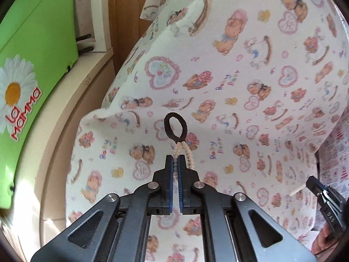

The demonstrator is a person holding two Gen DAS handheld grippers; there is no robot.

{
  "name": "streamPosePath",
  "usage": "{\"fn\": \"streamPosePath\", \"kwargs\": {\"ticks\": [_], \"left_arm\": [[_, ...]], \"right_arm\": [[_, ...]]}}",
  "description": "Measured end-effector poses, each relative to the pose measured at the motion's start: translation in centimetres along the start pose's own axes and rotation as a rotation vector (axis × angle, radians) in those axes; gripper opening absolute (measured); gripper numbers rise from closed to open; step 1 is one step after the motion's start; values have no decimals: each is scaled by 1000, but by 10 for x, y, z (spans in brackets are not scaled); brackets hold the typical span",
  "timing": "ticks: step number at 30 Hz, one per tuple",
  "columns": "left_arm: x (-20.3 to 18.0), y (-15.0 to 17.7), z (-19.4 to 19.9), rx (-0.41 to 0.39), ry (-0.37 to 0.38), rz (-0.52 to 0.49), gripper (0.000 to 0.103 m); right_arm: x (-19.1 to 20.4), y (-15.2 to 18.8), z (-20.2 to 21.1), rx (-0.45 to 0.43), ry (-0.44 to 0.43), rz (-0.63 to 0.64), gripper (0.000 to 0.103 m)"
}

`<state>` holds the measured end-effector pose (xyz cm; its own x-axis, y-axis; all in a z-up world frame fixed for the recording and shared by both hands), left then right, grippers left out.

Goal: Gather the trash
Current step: 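Grasp the beaded cord of the black hair tie with the left tool, then carry the hair tie and white stick down into the pink basket and release both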

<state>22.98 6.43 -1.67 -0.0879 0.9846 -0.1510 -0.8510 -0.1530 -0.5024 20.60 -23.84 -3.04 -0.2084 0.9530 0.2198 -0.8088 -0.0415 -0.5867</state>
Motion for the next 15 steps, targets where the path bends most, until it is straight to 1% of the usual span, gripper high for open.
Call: {"fn": "streamPosePath", "kwargs": {"ticks": [4,6,9,11,13,15], "left_arm": [[-12,16,14,-39,11,11,3],[-20,23,16,-48,23,-3,3],[-27,38,31,-109,-12,-50,3],[-28,52,40,-135,-12,-54,3],[-27,66,45,-139,7,-42,3],[-27,80,46,-120,-2,-38,3]], "right_arm": [[-1,12,16,-14,-31,-44,10],[3,17,24,-19,-44,-48,10],[12,25,37,-44,-63,-21,10],[18,30,45,-60,-73,-2,10],[22,39,54,-71,-95,7,10],[25,47,58,-57,-96,14,10]]}}
Point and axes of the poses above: each gripper's, at about its wrist camera, not at the fingertips, and z roughly against the way its jaws point, x to its left, y to its underside, the point moved 1 cm from there along -z, roughly the way its jaws point, and after that the axes turned 1 degree about -z, right-handed, at the moved point
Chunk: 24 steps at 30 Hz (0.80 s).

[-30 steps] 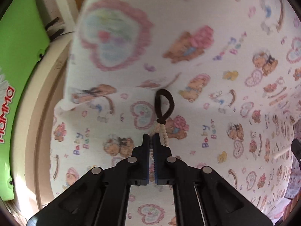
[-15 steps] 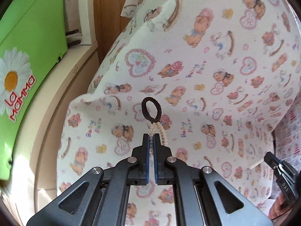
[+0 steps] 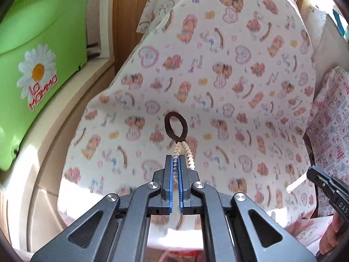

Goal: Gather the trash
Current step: 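Carry the hair tie and white stick down into the pink basket and release both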

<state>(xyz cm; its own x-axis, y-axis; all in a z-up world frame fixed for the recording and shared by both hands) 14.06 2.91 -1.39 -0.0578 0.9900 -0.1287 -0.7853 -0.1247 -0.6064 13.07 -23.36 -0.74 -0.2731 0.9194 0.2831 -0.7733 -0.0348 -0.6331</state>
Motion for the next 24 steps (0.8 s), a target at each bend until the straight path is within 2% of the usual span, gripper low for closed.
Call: {"fn": "streamPosePath", "kwargs": {"ticks": [4,10,16,18,22,24], "left_arm": [[-2,26,4,31,15,2,3],[-5,57,26,-11,20,-32,3],[-1,89,39,-19,70,-37,3],[-2,96,42,-12,70,-47,3],[-5,101,49,-1,122,6,3],[-8,104,51,1,122,8,3]], "right_arm": [[1,21,6,31,-7,-21,10],[8,48,22,39,-30,-27,10],[15,68,35,44,-32,-8,10],[17,72,38,45,-40,-9,10],[24,80,41,48,-41,7,10],[27,84,41,55,-44,8,10]]}}
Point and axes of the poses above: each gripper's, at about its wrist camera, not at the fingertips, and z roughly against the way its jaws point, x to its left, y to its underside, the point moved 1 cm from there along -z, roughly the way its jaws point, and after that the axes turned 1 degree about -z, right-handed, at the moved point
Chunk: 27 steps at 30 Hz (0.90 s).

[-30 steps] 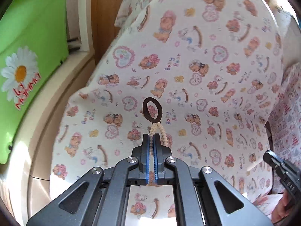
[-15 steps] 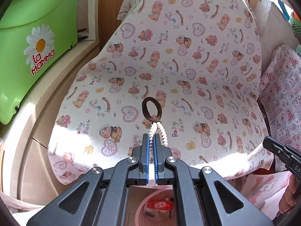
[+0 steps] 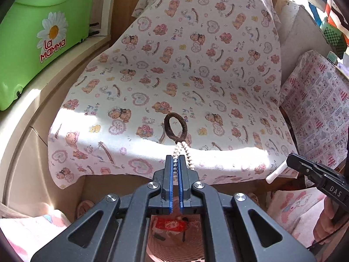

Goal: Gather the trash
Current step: 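Carry the hair tie and white stick down into the pink basket and release both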

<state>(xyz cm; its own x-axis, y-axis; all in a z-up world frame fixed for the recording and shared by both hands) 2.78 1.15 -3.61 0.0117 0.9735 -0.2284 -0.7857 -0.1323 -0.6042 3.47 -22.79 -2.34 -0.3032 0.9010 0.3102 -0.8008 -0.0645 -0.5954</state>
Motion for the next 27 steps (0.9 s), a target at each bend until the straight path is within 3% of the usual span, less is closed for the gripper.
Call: {"fn": "streamPosePath", "kwargs": {"ticks": [4,10,14,17,23,27], "left_arm": [[-7,9,-10,55,-14,-28,3],[-23,48,-55,359,30,-82,4],[-28,67,-78,472,35,-74,4],[-24,81,-97,566,25,-48,4],[-16,114,-134,726,4,-4,4],[-18,128,-148,776,-28,-13,4]], "right_arm": [[5,10,-2,23,-17,5,10],[37,37,-29,168,-66,139,10],[44,58,-54,273,-86,127,10],[45,68,-72,318,-31,165,10],[31,97,-115,462,36,118,10],[26,116,-141,535,82,116,10]]}}
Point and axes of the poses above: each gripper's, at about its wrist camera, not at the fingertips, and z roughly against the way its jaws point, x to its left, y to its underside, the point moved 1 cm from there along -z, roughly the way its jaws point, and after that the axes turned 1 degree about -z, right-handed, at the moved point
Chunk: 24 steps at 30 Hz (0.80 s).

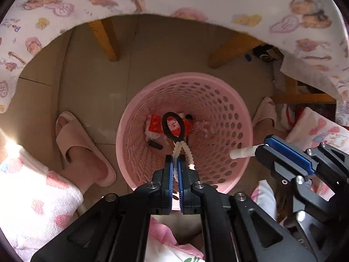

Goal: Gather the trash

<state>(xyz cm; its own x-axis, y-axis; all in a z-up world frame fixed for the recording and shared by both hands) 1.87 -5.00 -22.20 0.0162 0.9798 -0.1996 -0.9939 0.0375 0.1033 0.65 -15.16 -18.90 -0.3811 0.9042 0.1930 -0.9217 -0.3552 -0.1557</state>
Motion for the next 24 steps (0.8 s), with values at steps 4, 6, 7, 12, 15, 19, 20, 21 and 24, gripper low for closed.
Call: {"fn": "streamPosePath", "kwargs": {"ticks": [4,6,7,12,15,19,20,21,24], "left_arm": [[-2,2,1,11,-6,-18,5],[-1,1,3,9,6,-9,6],[0,1,3,8,4,-11,7],[-5,1,9,-17,-18,-41,30],[-8,1,16,-46,-35,-51,33],[-5,2,38,-147,-84,-64,37],[-4,2,45,-172,-78,-60,37],[-2,2,52,-199,-70,-55,36],[1,1,77,-276,-38,-56,37]], "right_arm": [[-2,2,-14,32,0,-16,10],[-2,1,-15,26,7,-20,10],[-3,0,-14,24,8,-24,10],[-14,-1,-9,43,-17,-76,11],[-15,-4,2,27,-3,-83,11],[-18,-5,27,-35,0,-90,11],[-19,-5,34,-54,-3,-94,13],[-20,-5,42,-75,1,-96,14],[-22,-5,63,-136,20,-96,21]]}}
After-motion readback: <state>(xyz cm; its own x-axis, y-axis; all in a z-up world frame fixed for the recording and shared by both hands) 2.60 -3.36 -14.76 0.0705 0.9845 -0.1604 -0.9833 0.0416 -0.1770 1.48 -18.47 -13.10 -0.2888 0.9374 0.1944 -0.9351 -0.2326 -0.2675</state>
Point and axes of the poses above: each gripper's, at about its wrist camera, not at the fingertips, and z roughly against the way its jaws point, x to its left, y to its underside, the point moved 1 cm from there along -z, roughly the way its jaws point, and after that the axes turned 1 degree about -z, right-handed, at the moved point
